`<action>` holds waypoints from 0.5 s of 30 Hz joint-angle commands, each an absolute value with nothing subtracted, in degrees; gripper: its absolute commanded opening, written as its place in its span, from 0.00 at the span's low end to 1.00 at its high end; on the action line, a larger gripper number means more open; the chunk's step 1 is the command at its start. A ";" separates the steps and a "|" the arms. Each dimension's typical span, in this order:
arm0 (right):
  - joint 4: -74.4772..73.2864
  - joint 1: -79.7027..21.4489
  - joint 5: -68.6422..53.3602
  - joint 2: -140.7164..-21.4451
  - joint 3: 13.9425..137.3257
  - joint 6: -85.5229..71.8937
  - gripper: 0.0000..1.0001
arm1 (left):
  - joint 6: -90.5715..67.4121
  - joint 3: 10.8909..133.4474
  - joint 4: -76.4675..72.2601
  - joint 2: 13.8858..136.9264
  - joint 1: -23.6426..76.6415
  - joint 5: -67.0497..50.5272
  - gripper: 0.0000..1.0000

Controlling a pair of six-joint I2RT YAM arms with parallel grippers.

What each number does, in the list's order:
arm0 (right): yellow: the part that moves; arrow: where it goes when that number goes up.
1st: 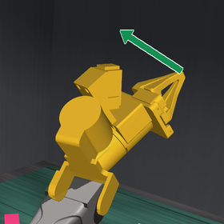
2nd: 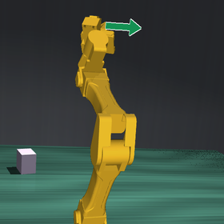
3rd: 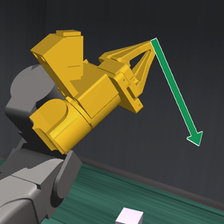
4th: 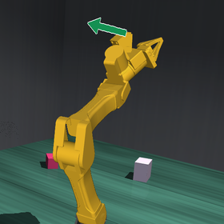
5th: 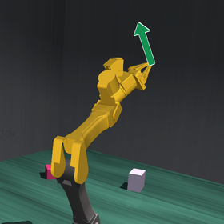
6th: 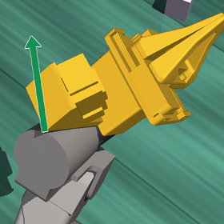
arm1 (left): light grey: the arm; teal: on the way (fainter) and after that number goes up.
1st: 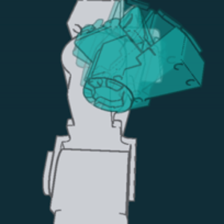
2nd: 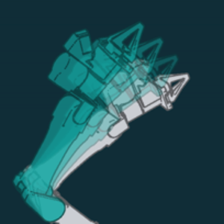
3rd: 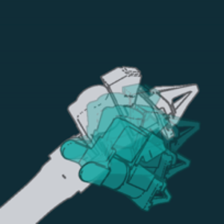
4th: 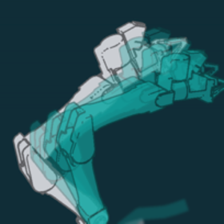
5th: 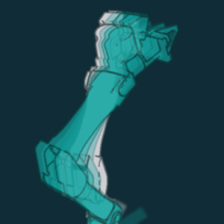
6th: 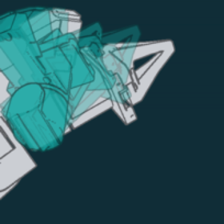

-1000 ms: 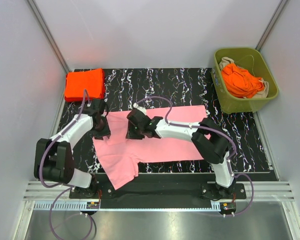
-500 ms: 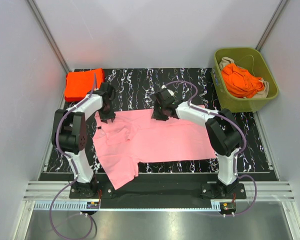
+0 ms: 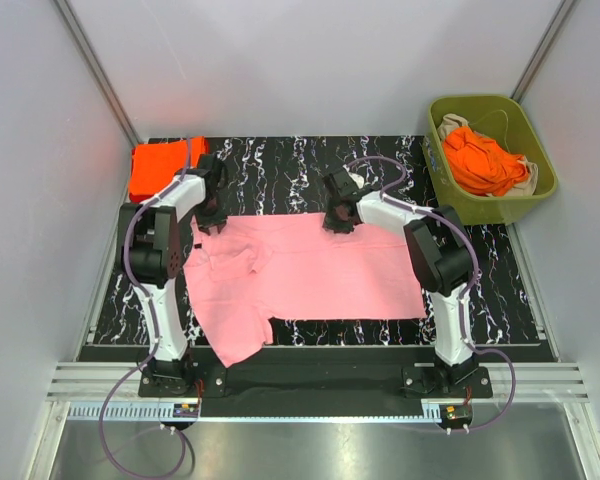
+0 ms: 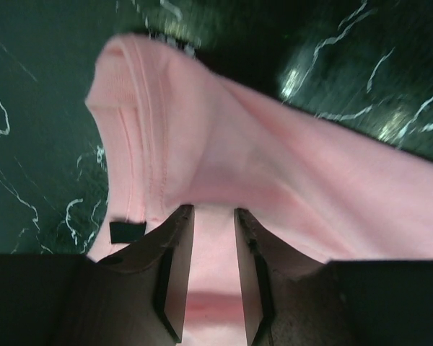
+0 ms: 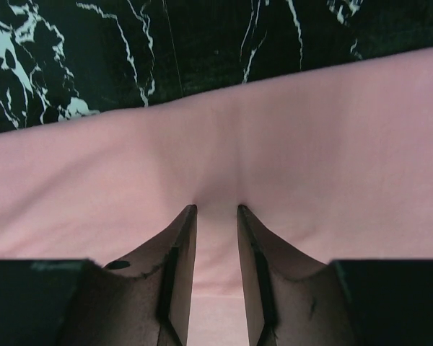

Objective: Fold and stack the t-shirts
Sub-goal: Fold the tshirt

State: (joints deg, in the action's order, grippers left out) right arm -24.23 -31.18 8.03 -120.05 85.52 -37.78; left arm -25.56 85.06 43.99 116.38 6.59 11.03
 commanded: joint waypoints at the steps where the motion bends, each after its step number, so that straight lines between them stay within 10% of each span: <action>1: -25.40 -30.41 10.63 -122.51 88.42 -35.77 0.36 | -23.38 90.17 43.33 118.21 6.50 13.36 0.34; 15: -28.48 -30.76 7.65 -113.21 88.69 -37.69 0.40 | -23.20 81.32 43.42 94.50 7.03 4.78 0.47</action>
